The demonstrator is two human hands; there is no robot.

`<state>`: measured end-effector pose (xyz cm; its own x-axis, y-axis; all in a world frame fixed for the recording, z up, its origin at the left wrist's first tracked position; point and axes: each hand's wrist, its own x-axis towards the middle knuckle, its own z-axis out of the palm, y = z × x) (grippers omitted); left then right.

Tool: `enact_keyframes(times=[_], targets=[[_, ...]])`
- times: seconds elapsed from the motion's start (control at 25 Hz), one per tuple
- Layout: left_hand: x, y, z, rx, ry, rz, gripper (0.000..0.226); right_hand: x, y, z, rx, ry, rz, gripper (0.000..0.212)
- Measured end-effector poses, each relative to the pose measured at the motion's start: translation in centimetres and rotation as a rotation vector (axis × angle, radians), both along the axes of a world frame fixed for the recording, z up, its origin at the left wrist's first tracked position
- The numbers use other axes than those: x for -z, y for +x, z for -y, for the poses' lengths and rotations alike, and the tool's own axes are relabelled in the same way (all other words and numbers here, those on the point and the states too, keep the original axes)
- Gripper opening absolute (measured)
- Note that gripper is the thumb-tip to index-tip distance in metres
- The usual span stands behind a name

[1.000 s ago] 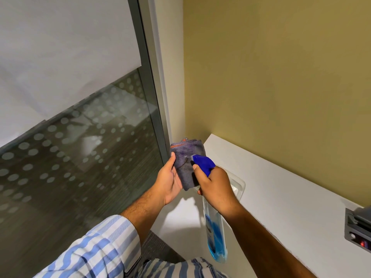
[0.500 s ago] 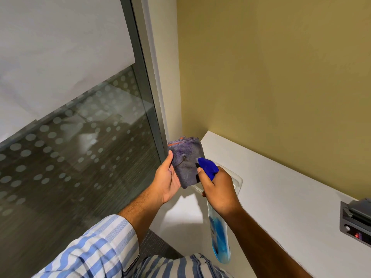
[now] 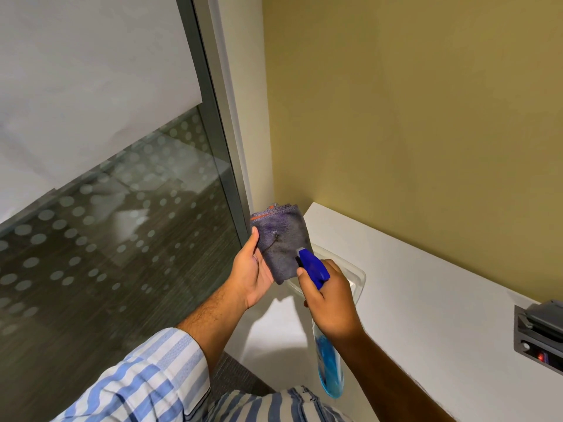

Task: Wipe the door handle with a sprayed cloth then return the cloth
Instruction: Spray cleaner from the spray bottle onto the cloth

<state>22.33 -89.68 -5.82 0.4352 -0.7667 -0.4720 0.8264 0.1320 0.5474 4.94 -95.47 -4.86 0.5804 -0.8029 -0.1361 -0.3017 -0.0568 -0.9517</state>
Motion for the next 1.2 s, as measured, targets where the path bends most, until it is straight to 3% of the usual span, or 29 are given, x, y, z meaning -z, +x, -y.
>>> enact_keyframes(times=[0.24, 0.48, 0.72, 0.88, 0.96, 1.12, 1.2], targets=[[-0.3, -0.7, 0.1, 0.038, 0.036, 0.001, 0.065, 0.4, -1.3, -0.1, -0.015, -0.028, 0.036, 0.032], [0.3, -1.8, -0.4, 0.066, 0.043, -0.027, 0.064, -1.6, -2.4, 1.4, 0.086, -0.132, 0.242, 0.018], [0.4, -1.7, -1.5, 0.024, 0.042, -0.024, 0.060, -3.8, -2.5, 4.7, 0.279, -0.132, 0.369, 0.066], [-0.5, -2.1, -2.3, 0.009, 0.007, -0.006, 0.057, -2.4, -2.2, 6.8, 0.275, -0.142, 0.338, 0.079], [-1.0, -2.4, -3.0, -0.009, -0.001, -0.006, 0.056, -1.2, -1.9, 7.5, 0.246, -0.121, 0.312, 0.074], [-1.1, -3.2, -4.6, -0.070, 0.001, -0.029, 0.058, 1.3, -1.7, 8.5, 0.165, -0.083, 0.244, 0.032], [-1.0, -3.9, -5.3, -0.105, 0.008, -0.038, 0.061, 2.5, -1.7, 8.9, 0.117, -0.084, 0.199, 0.033]])
